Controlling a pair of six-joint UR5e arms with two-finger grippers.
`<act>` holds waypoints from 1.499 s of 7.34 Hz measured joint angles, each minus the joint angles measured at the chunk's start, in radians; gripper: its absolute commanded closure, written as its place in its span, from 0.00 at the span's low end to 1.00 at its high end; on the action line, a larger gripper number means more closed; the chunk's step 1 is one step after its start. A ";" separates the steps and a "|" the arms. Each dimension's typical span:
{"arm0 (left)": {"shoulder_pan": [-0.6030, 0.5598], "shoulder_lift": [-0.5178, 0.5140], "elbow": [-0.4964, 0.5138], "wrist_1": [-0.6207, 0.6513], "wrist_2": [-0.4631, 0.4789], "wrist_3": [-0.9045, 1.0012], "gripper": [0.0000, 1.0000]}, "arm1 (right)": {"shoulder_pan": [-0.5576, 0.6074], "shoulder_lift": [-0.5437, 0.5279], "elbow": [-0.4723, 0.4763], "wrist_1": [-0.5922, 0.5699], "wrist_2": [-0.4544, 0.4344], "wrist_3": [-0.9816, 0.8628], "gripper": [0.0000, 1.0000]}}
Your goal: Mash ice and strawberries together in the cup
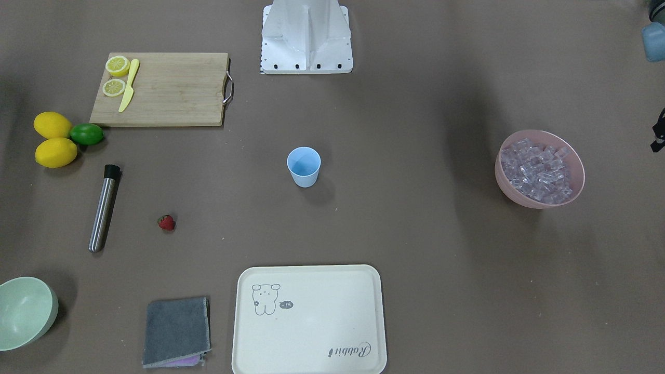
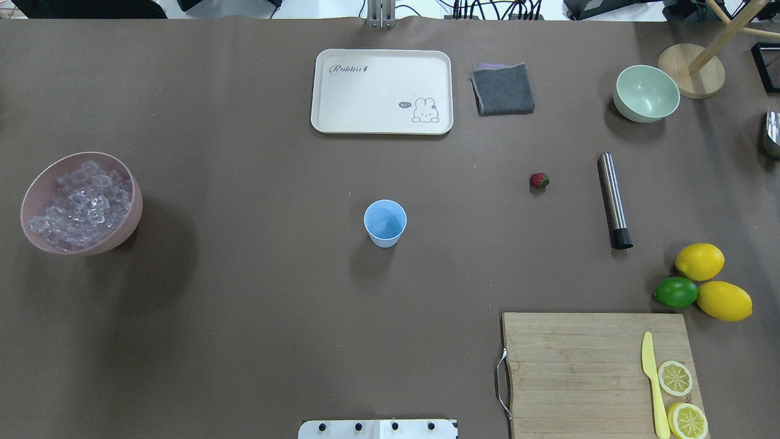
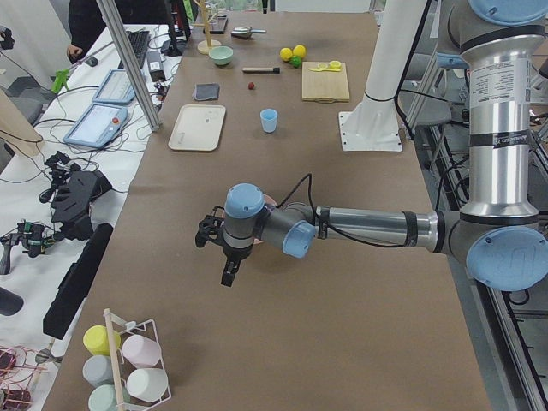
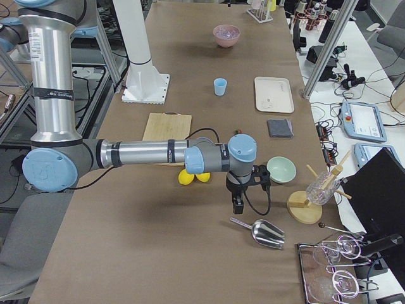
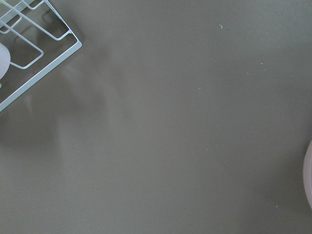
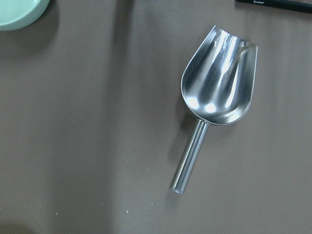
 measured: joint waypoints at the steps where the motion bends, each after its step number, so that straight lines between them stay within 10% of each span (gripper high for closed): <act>1: 0.000 0.000 0.001 0.001 0.000 0.000 0.02 | 0.000 0.003 0.002 0.000 0.000 0.001 0.00; 11: 0.002 -0.009 0.010 -0.026 -0.102 0.043 0.02 | -0.008 0.014 0.001 0.000 0.000 -0.003 0.00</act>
